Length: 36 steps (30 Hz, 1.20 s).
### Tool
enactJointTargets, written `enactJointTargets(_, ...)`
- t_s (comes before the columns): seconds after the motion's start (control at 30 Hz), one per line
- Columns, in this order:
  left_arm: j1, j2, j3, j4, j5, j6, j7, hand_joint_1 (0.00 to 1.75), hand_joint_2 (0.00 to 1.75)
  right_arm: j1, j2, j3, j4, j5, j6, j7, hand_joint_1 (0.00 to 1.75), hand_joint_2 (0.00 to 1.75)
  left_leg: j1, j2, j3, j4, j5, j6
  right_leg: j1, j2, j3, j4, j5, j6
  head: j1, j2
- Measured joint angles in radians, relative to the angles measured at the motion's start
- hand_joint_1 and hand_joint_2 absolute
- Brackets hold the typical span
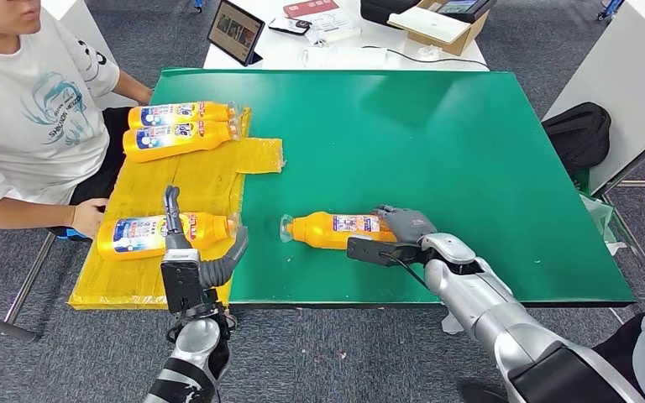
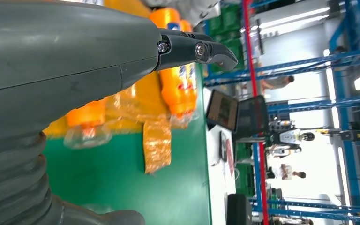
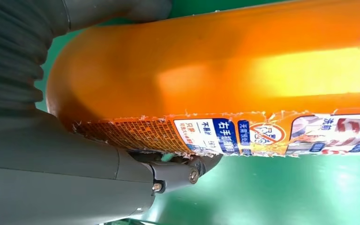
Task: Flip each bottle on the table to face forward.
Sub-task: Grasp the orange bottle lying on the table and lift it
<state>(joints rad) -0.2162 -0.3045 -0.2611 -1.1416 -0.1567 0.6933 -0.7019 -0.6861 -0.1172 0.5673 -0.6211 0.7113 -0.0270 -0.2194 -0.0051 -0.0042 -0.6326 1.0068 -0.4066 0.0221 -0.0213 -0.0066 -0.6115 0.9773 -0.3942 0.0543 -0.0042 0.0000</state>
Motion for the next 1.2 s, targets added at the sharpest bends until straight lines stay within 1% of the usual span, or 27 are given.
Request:
enactJointTargets(0.07,-0.007,0.003,-0.018,0.017,0.045,-0.021,0.0,0.0,1.75,0.011,0.001,0.0,0.0,-0.012,-0.02,-0.021,1.75,1.75,0.0,0.0,0.0,0.0,0.0,0.0,0.0,0.0,0.0,0.0,0.0,0.0,0.0,0.0)
enactJointTargets(0.17,-0.017,0.008,-0.034,0.044,0.096,-0.078,0.0,0.0,1.75,0.032,0.001,-0.004,-0.008,-0.033,-0.05,-0.052,1.75,1.75,0.0,0.0,0.0,0.0,0.0,0.0,0.0,0.0,0.0,0.0,0.0,0.0,0.0,0.0)
enactJointTargets(0.4,-0.037,0.009,-0.036,0.111,0.22,-0.277,0.01,0.0,1.75,0.112,0.01,-0.061,-0.067,-0.107,-0.152,-0.104,1.75,1.75,0.0,0.0,0.0,0.0,0.0,0.0,0.0,0.0,0.0,0.0,0.0,0.0,0.0,0.0)
enactJointTargets(0.47,-0.038,0.009,-0.033,0.126,0.276,-0.345,0.04,0.0,1.75,0.147,0.019,-0.093,-0.098,-0.134,-0.208,-0.121,1.75,1.75,0.0,0.0,0.0,0.0,0.0,0.0,0.0,0.0,0.0,0.0,0.0,0.0,0.0,0.0)
enactJointTargets(0.53,-0.036,0.01,-0.03,0.133,0.34,-0.414,0.092,0.0,1.75,0.189,0.036,-0.14,-0.145,-0.172,-0.291,-0.143,1.75,1.75,0.0,0.0,-0.001,0.0,0.0,0.0,0.0,0.0,0.0,0.0,0.0,0.0,0.0,0.0)
enactJointTargets(0.6,-0.032,0.013,-0.029,0.135,0.394,-0.463,0.139,0.0,1.75,0.232,0.057,-0.197,-0.205,-0.212,-0.378,-0.167,1.75,1.75,0.0,0.0,-0.001,0.0,0.0,0.0,0.0,0.0,0.0,0.0,0.0,0.0,0.0,0.0)
enactJointTargets(0.7,-0.015,0.022,-0.029,0.121,0.441,-0.485,0.178,0.0,1.75,0.292,0.088,-0.278,-0.295,-0.258,-0.472,-0.199,1.75,1.75,0.0,0.0,-0.001,0.0,-0.001,0.0,0.0,0.0,-0.001,0.0,-0.001,0.0,0.0,0.0)
enactJointTargets(0.77,0.0,0.029,-0.029,0.1,0.462,-0.492,0.194,0.0,1.75,0.324,0.104,-0.32,-0.341,-0.275,-0.504,-0.212,1.75,1.75,0.0,0.0,-0.001,0.0,-0.001,0.0,0.0,0.0,-0.001,0.0,-0.001,0.0,0.0,0.0)
enactJointTargets(0.93,0.021,0.044,-0.03,0.064,0.474,-0.496,0.206,0.0,1.75,0.37,0.124,-0.376,-0.406,-0.282,-0.517,-0.22,1.75,1.75,0.0,0.0,-0.001,0.0,-0.001,0.0,0.0,0.0,-0.001,0.0,-0.001,0.0,0.0,0.0)
enactJointTargets(1.2,0.028,0.052,-0.031,0.046,0.477,-0.496,0.21,0.0,1.75,0.391,0.136,-0.406,-0.441,-0.283,-0.518,-0.223,1.75,1.75,0.0,0.0,-0.001,0.0,-0.001,0.0,0.0,0.0,-0.001,0.0,0.0,0.0,0.0,0.0)
